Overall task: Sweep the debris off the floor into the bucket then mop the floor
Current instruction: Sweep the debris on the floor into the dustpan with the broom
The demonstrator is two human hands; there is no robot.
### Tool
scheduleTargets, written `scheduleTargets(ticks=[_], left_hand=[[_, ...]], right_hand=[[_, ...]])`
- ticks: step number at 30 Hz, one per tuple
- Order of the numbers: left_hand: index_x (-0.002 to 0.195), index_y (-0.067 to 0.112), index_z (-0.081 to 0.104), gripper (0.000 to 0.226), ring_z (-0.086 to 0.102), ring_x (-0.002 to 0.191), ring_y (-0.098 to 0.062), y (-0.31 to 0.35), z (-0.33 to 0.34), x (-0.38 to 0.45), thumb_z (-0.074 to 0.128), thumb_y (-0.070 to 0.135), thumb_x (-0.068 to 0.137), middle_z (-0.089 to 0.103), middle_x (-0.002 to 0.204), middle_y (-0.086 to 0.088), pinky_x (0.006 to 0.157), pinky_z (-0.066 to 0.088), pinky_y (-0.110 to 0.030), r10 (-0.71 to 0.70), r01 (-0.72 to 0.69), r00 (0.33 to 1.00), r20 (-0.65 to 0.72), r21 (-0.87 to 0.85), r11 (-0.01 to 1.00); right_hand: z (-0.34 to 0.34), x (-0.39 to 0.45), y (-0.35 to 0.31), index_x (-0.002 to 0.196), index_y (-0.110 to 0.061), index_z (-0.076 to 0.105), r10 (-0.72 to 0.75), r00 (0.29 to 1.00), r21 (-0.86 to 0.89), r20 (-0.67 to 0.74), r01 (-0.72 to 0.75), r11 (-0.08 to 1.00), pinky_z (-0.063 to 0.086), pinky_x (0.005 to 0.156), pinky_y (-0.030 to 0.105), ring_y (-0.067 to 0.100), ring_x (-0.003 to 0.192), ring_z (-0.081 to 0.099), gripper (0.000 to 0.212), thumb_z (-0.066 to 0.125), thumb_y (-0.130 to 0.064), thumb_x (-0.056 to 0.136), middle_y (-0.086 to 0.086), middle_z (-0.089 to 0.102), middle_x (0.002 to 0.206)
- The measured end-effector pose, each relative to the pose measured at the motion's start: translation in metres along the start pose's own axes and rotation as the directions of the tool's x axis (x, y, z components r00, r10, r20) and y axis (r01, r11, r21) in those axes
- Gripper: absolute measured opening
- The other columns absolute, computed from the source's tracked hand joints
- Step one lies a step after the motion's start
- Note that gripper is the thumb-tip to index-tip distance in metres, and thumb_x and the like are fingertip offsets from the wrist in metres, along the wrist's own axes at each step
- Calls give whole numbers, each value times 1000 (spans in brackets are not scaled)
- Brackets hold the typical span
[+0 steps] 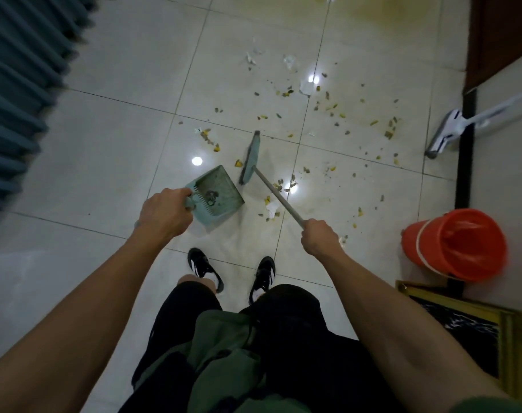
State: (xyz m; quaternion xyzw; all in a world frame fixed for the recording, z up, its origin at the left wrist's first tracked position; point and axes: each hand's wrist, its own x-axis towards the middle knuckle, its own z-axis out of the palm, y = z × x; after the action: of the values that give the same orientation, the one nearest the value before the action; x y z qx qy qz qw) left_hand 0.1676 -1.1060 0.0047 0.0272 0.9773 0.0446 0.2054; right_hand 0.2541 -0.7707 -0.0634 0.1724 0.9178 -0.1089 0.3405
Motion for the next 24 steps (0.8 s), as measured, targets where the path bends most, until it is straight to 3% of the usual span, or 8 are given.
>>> scheduleTargets(ticks=[9,18,24], left_hand=[[117,25,66,34,61,65,-25,-82,-37,57,60,21,84,64,82,-5,59,57,-35,-70,71,997,-23,23,997],[110,18,65,24,53,67,-25,-196,-99,151,61,17,87,67,94,-11,58,44,-31,-106,105,994,26,27,994],[116,19,62,27,60,71,-27,-226,-122,195,58,17,90,66,98,-10,66,56,-36,-79,75,994,77,55,996]], right_hand=[[-24,55,-106,124,-13,60,-103,995,-14,-10,102,995,46,65,33,27,84,62,29,50,-23,99,10,65,105],[-49,117,-275,123,-10,60,-102,994,4,37,102,995,43,59,30,21,73,53,28,51,-20,99,9,64,102],[-63,151,-356,119,-10,60,-107,993,38,56,105,994,42,59,31,23,72,54,25,49,-21,99,10,64,101]])
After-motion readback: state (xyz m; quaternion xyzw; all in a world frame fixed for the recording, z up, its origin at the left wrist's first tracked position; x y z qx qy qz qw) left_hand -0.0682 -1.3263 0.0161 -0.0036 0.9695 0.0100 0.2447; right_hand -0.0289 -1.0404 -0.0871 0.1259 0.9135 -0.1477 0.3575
